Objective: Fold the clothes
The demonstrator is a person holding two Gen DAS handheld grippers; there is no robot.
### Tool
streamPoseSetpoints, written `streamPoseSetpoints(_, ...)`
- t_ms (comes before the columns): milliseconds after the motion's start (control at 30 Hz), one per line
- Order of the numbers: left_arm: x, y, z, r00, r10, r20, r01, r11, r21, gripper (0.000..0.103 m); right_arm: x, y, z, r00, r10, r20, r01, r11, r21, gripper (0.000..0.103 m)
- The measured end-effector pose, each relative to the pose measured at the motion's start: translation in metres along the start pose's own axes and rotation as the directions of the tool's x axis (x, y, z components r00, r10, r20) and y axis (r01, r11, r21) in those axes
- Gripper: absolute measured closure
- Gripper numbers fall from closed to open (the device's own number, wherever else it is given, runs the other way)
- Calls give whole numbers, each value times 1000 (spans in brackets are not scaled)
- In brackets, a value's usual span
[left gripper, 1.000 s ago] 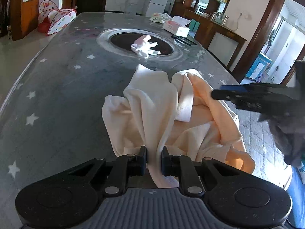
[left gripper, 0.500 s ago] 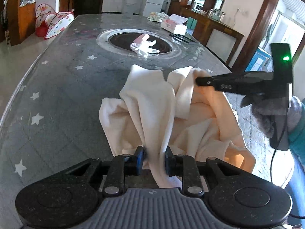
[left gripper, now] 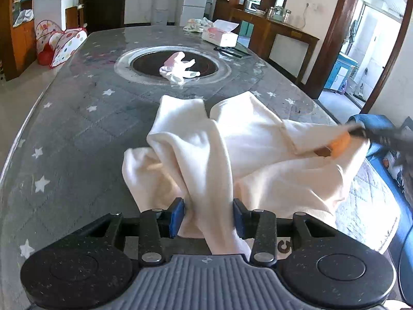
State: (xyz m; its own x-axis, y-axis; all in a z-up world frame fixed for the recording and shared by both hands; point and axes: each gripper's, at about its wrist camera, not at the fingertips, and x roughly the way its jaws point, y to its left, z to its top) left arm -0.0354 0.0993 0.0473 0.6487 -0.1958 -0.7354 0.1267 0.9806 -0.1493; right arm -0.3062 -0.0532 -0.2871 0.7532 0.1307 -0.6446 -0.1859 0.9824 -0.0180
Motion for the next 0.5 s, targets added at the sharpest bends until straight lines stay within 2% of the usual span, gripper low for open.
streamPoseSetpoints(100, -1, -4, 5, 1000, 0, 10, -1, 1000, 19, 55, -4, -20, -19, 997, -23, -68, 26, 999, 37, 75)
streamPoseSetpoints(200, 3, -9, 13, 1000, 13, 15, -14, 999, 33, 54, -14, -27, -28, 998, -9, -66, 10, 1000, 21, 75)
streamPoseSetpoints(400, 20, -23, 29, 996, 82, 33, -84, 994, 74, 45, -22, -3, -16, 1000, 1, 29, 1, 999, -54, 63)
streamPoseSetpoints(500, 26, -25, 33, 994, 104, 36, -107, 991, 81, 39, -27, 7, -11, 997, -19, 75, 26, 995, -97, 56)
